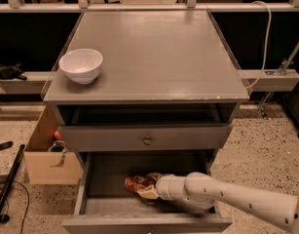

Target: Pick coke can from middle drawer and place on counter

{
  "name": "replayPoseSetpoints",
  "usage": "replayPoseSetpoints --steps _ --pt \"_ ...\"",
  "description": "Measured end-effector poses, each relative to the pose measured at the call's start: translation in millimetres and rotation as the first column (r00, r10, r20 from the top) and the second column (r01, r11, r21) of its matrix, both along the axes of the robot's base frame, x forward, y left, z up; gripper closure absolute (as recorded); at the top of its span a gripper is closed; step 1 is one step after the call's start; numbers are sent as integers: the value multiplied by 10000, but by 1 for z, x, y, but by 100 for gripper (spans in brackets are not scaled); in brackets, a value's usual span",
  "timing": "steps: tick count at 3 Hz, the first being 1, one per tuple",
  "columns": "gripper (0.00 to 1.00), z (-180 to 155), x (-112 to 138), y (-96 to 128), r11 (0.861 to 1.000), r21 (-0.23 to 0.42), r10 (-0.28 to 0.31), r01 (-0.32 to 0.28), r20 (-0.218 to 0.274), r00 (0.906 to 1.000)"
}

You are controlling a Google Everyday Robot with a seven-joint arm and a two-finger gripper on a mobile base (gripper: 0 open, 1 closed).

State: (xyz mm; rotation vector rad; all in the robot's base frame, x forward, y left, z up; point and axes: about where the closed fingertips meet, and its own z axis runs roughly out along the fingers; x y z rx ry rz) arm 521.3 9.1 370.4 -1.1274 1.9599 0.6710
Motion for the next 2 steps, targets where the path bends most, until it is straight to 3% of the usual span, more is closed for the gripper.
replayPoseSetpoints --steps 1,2 --pt "100 0 0 0 10000 0 1 -1 0 10000" --pt "100 0 0 0 10000 -3 4 -4 0 10000"
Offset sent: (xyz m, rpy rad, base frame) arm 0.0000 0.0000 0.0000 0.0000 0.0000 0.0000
